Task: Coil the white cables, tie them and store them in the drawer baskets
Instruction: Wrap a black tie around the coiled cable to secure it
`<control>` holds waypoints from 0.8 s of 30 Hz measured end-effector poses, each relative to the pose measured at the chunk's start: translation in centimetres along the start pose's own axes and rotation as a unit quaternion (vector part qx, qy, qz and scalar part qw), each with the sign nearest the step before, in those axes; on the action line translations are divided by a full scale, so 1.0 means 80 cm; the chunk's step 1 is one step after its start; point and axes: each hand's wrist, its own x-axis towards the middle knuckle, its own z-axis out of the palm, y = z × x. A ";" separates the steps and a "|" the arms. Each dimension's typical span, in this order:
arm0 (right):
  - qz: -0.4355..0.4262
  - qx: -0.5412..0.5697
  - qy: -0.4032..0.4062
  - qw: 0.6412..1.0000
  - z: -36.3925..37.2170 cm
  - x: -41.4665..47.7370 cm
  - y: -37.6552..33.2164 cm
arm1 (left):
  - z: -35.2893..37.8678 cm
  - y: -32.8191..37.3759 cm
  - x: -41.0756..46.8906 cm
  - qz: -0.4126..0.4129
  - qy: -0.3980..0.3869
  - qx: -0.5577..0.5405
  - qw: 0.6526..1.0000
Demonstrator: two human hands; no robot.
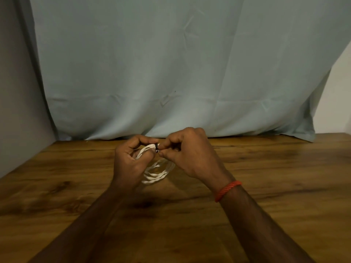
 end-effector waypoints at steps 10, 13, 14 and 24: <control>0.026 -0.047 0.011 0.998 0.002 -0.002 -0.001 | 0.004 0.004 0.000 0.005 0.033 0.031 0.999; 0.021 -0.072 0.028 0.997 0.006 -0.003 -0.002 | 0.006 0.005 0.000 -0.007 0.057 0.029 0.998; 0.019 -0.068 0.032 0.997 0.008 -0.002 -0.001 | 0.006 0.006 0.000 -0.012 0.064 0.031 0.997; 0.068 0.027 0.028 0.997 0.008 0.002 0.006 | 0.007 0.006 0.004 -0.023 0.047 0.010 0.999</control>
